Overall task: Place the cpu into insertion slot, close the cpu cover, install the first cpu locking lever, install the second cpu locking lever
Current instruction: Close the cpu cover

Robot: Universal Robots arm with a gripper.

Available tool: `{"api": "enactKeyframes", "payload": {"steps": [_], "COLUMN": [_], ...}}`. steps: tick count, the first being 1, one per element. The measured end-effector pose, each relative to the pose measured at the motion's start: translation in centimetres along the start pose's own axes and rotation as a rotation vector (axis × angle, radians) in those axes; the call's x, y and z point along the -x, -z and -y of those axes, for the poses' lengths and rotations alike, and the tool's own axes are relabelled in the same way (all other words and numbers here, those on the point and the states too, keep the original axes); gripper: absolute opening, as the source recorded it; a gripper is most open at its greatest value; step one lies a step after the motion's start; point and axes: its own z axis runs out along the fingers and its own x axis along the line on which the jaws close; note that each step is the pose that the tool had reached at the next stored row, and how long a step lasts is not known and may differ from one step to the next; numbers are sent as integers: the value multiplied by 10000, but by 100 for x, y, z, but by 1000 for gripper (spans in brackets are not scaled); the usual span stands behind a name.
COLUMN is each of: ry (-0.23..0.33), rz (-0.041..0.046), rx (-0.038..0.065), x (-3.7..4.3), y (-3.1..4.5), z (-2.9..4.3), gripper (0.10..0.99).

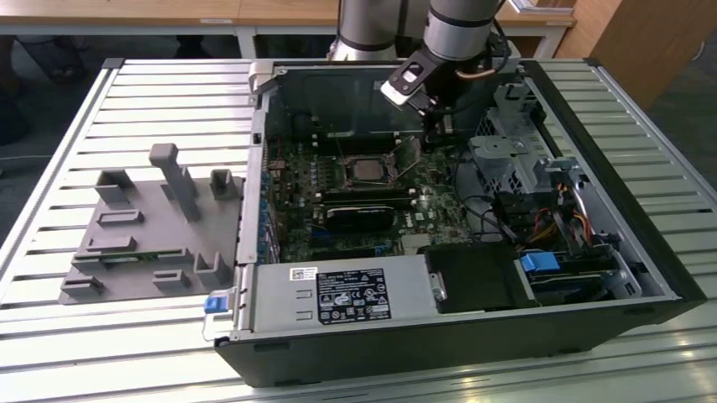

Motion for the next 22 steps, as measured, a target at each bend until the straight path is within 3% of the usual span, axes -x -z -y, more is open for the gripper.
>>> {"api": "enactKeyframes", "payload": {"steps": [13, 22], "ry": [0, 0], "rz": [-1, 0], "rx": [0, 0], "x": [0, 1], "y": [2, -15], "z": [254, 344], "gripper": [106, 106]}}
